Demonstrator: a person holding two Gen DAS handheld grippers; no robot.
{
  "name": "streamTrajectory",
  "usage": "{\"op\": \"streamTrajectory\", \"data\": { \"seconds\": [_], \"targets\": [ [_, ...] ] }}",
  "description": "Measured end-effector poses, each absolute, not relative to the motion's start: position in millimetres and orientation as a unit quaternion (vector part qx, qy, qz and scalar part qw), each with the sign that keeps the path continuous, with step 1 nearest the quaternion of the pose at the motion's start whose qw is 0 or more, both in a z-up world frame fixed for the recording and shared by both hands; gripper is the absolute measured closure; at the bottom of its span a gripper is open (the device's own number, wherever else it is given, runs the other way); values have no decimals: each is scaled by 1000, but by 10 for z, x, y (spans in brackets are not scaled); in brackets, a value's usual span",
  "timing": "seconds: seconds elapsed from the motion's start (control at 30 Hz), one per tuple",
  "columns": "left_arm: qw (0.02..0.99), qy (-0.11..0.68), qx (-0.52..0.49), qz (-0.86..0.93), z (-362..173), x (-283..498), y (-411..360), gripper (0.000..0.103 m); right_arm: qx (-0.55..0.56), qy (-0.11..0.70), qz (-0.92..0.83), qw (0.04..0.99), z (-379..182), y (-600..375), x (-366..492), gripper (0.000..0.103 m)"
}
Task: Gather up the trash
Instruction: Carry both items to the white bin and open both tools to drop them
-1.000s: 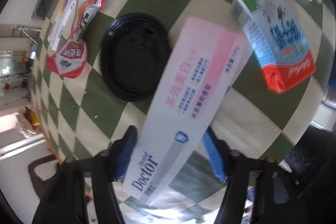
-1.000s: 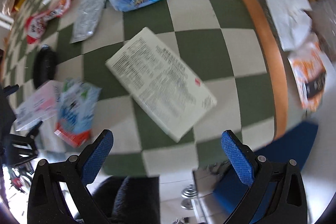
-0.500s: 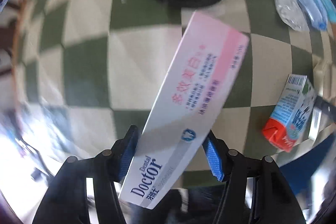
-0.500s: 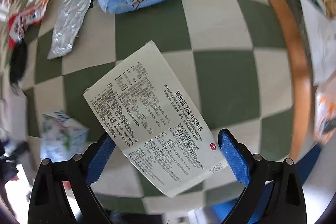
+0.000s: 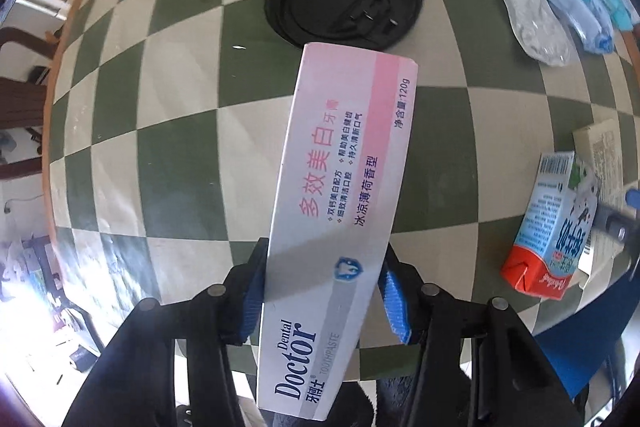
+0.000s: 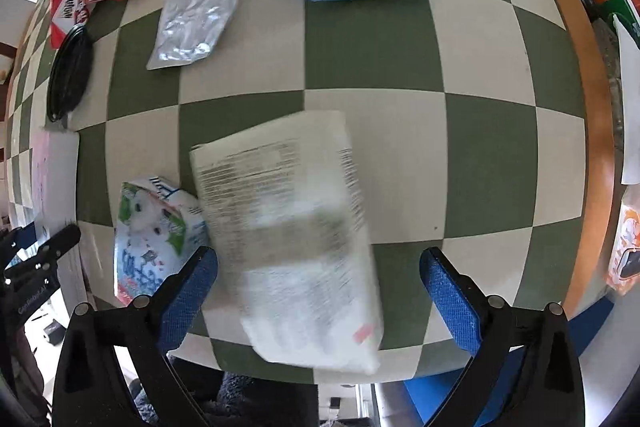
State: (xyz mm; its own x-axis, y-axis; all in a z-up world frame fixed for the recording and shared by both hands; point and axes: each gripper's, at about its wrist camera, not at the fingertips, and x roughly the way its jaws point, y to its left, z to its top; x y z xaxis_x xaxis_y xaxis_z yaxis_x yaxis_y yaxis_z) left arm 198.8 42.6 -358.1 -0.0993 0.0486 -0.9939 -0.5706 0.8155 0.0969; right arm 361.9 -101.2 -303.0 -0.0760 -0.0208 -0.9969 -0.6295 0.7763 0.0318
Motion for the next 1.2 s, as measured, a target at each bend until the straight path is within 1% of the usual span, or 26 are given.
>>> {"op": "streamTrajectory", "data": {
  "seconds": [0.1,0.13,0.2,0.23,0.27,0.3,0.53,0.73,0.8,0.9,0.93,0.97,1.03,1.07,1.2],
  "targets": [
    [647,694,-190,254,-3557,1979,350,56,-249,693,240,632,-3051,-892,3426,2],
    [647,692,-189,258,-3524,1979,336,56,-255,694,236,630,-3132,-874,3330,4],
    [651,686,-188,265,-3462,1834,337,56,-261,688,230,637,-3140,-903,3260,14],
    [652,684,-187,269,-3447,1811,299,56,-265,680,226,645,-3125,-926,3223,16],
    [654,681,-187,271,-3416,1776,277,56,-263,674,226,652,-3104,-905,3175,24],
    [655,678,-188,274,-3397,1753,234,57,-256,668,225,661,-3057,-892,3126,26],
    [678,656,-183,277,-3111,1537,16,57,-180,661,202,700,-2728,-994,3007,26],
    [707,629,-181,268,-2692,1210,69,57,-124,639,201,732,-2209,-1155,2609,26],
    [719,618,-183,260,-2559,1011,25,57,-107,632,205,739,-1970,-1439,2660,26],
    [733,604,-196,245,-2458,804,-67,57,-75,620,211,752,-1813,-1687,2340,26],
    [737,599,-206,237,-2406,733,-5,57,-63,617,214,755,-1793,-1771,2204,26],
    [739,594,-217,230,-2372,604,19,57,-55,615,216,757,-1820,-1917,2271,26],
    [744,584,-245,211,-2357,350,111,57,-37,609,219,761,-1694,-2049,1922,26],
    [745,581,-255,205,-2366,221,133,57,-31,609,221,761,-1711,-2089,1873,26],
    [728,586,-307,179,-2534,-383,79,57,-16,612,229,757,-1765,-2221,1126,26]
  ]
}}
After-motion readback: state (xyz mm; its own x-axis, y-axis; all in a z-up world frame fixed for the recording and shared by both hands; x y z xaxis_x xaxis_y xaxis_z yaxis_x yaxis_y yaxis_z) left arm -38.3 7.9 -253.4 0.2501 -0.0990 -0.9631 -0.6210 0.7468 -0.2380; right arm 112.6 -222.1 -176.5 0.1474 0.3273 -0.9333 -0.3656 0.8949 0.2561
